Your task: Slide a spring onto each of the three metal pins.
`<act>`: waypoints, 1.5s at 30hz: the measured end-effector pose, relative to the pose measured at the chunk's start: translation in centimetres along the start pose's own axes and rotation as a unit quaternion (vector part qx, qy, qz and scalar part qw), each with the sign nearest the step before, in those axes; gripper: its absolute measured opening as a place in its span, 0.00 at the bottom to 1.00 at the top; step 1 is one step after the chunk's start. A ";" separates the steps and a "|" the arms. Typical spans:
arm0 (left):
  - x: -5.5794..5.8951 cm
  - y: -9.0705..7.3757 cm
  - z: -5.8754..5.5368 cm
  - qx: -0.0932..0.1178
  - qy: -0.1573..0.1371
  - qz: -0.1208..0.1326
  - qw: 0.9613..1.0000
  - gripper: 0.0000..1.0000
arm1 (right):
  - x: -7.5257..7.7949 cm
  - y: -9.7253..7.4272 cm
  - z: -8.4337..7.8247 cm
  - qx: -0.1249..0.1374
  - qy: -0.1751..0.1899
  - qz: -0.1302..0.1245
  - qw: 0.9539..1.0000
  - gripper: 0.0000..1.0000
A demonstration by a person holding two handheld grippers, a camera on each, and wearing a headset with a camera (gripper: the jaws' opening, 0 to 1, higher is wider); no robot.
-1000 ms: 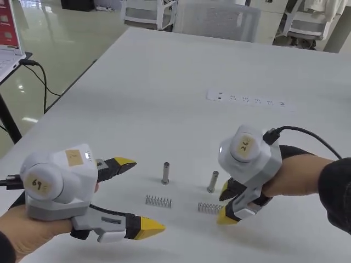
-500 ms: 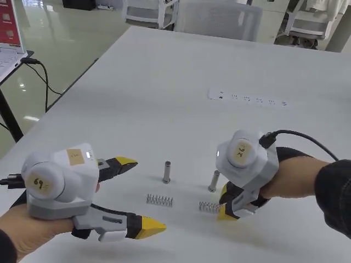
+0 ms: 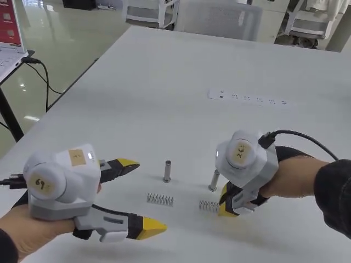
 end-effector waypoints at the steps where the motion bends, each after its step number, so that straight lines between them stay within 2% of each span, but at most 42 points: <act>1: 0.1 0.0 0.0 0.000 0.000 -0.001 1.000 0.78 | 0.0 -0.1 0.0 -0.001 0.000 0.001 1.000 0.13; 10: 1.0 0.6 0.2 0.000 0.002 -0.020 1.000 0.72 | -0.8 -1.2 0.4 0.006 0.004 0.008 1.000 0.13; 18: 1.8 1.0 0.6 0.008 0.001 -0.040 0.999 0.58 | -1.9 -2.6 1.5 0.016 -0.007 0.015 1.000 0.13; 25: 2.5 1.2 1.2 0.016 0.003 -0.056 0.998 0.45 | -2.7 -3.9 3.2 0.036 -0.018 0.024 0.999 0.13; 34: 3.3 1.7 1.6 0.018 0.016 -0.073 0.997 0.38 | -3.7 -4.7 4.8 0.043 -0.042 0.031 0.998 0.13; 45: 4.2 2.3 2.0 0.023 0.024 -0.089 0.995 0.29 | -4.3 -5.3 5.8 0.043 -0.063 0.035 0.996 0.13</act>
Point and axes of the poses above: the centre of the closed fingertips' face, and the gripper's own axes: y roughly forward along the fingers, x roughly to its right, z roughly out of its top, the point moved 3 cm from there along -y, roughly backward along the fingers, and after that the axes turned 2 degrees about x, right-handed, at the moved point
